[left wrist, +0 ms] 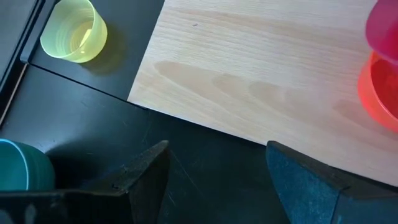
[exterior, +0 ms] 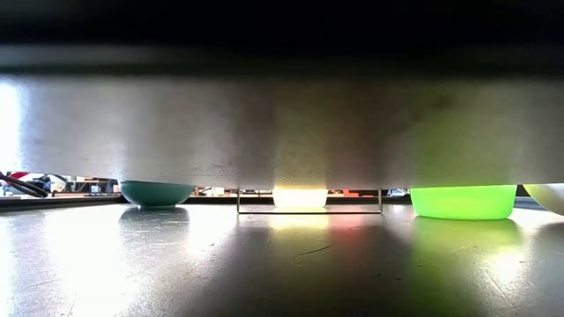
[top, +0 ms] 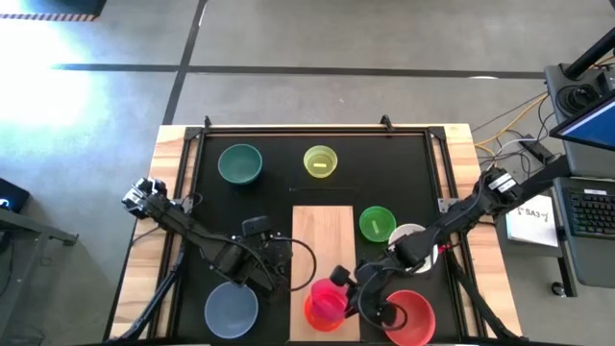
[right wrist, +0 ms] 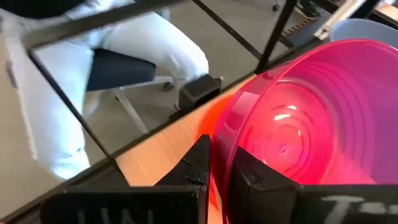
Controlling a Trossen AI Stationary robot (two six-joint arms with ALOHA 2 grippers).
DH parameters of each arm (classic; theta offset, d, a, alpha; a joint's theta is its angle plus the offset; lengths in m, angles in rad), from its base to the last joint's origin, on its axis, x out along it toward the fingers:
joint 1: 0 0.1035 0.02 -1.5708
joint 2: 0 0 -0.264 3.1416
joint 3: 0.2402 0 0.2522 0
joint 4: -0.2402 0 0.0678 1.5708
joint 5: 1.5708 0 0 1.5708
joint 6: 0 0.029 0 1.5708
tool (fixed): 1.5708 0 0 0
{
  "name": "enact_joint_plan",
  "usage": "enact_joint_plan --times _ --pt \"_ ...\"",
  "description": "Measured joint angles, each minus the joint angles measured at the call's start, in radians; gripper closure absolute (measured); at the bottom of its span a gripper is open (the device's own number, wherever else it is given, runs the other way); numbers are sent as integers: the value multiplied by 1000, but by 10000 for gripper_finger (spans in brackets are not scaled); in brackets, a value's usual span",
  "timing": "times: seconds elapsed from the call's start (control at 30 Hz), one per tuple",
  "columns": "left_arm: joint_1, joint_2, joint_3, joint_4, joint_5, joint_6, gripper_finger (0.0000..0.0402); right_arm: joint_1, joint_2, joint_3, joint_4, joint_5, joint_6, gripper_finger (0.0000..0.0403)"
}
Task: Place and stack bowls onto a shelf
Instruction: Stack the small pink bowl on top of the small orange bowl on the shelf
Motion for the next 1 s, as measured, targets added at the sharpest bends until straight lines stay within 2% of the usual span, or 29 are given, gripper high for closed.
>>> enact_joint_plan --times 0.1,0.27,0.43,0.67,1.0 --pt "-2 0 0 0 -1 -3 154 3 0 14 -38 48 0 390" --pt "-4 0 0 0 0 -21 155 9 15 137 -209 112 -9 390" --pt "-4 0 0 -1 10 -35 155 9 69 225 -332 116 23 390" --pt "-6 0 0 -41 14 -44 154 11 152 305 -405 108 41 390" --pt "-25 0 0 -45 15 -44 154 27 204 423 -535 109 14 390"
